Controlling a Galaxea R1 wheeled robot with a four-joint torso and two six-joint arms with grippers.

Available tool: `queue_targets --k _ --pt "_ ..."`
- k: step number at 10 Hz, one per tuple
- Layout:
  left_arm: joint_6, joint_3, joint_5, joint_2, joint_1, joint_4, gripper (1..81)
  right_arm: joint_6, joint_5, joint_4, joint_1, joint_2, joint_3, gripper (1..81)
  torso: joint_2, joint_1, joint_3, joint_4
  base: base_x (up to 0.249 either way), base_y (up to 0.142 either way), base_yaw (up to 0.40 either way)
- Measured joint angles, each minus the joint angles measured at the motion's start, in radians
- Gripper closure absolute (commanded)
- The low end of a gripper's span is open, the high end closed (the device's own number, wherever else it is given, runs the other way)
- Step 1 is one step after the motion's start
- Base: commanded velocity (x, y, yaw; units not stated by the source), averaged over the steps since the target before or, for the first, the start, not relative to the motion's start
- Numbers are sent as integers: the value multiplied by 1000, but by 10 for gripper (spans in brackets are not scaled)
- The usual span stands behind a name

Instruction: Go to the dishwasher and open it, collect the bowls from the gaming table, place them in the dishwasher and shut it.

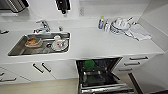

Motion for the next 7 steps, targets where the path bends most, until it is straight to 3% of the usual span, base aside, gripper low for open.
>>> queue_targets --k 3,7 --pt "0 0 -1 1 7 0 10 1 -50 -39 0 59 3 10 -111 69 0 0 0 0 0" --pt "0 0 0 2 8 0 10 4 -54 -109 68 71 4 10 -260 163 0 0 0 0 0"
